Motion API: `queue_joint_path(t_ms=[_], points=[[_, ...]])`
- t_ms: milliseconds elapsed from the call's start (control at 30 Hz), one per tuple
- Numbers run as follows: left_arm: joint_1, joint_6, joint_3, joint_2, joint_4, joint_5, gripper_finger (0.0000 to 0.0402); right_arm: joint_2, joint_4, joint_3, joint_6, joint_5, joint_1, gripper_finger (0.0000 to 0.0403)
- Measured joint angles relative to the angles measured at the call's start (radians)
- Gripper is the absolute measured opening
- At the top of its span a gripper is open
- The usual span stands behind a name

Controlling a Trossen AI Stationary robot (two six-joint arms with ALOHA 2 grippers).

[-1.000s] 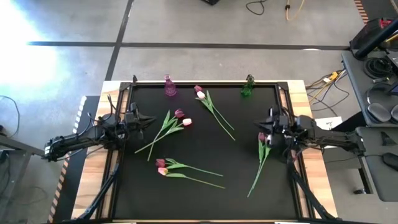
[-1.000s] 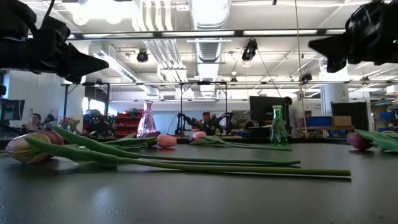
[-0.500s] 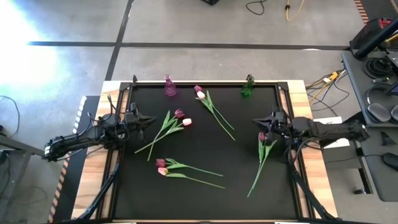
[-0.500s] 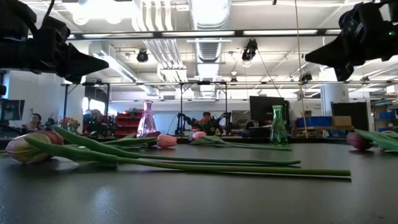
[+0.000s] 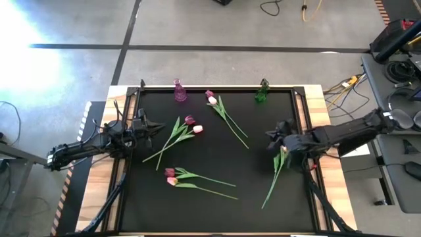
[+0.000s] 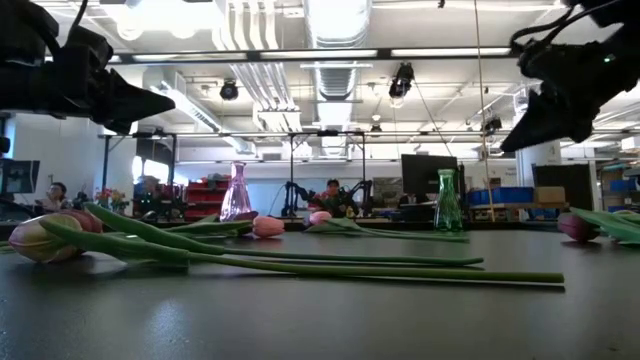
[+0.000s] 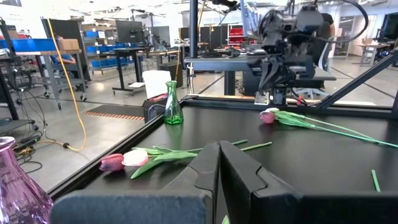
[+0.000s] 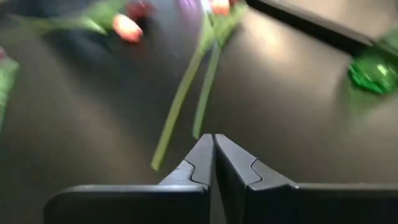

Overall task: Sort flowers into vase by color
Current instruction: Put the middle right red flower into the purple vase

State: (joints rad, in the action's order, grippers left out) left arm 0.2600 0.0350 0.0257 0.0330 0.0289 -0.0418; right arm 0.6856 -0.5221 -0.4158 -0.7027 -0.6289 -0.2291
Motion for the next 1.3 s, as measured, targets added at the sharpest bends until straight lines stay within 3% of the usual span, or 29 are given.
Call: queue_joint_path(t_ms=[167, 367, 633, 833, 1300], points=[[0.0, 0.0, 0.0, 0.0, 0.0, 0.0, 0.0, 0.158, -0.186, -0.135, -0.149, 0.052, 0.0, 0.0011], [0.0, 0.0, 0.0, 0.0, 0.0, 0.0, 0.0, 0.292, -0.375, -0.259, -0.368, 0.271, 0.0, 0.0033], [0.0, 0.0, 0.0, 0.0, 0.0, 0.0, 0.0, 0.414, -0.427, -0.284, -0.629, 0.486, 0.0, 0.0101], [0.001, 0.094, 0.0, 0.0, 0.021, -0.054, 0.0, 0.487, -0.515, -0.284, -0.776, 0.531, 0.003, 0.0139], [0.001, 0.084, 0.0, 0.0, 0.019, -0.054, 0.0, 0.614, -0.425, -0.283, -0.749, 0.588, 0.09, 0.009]])
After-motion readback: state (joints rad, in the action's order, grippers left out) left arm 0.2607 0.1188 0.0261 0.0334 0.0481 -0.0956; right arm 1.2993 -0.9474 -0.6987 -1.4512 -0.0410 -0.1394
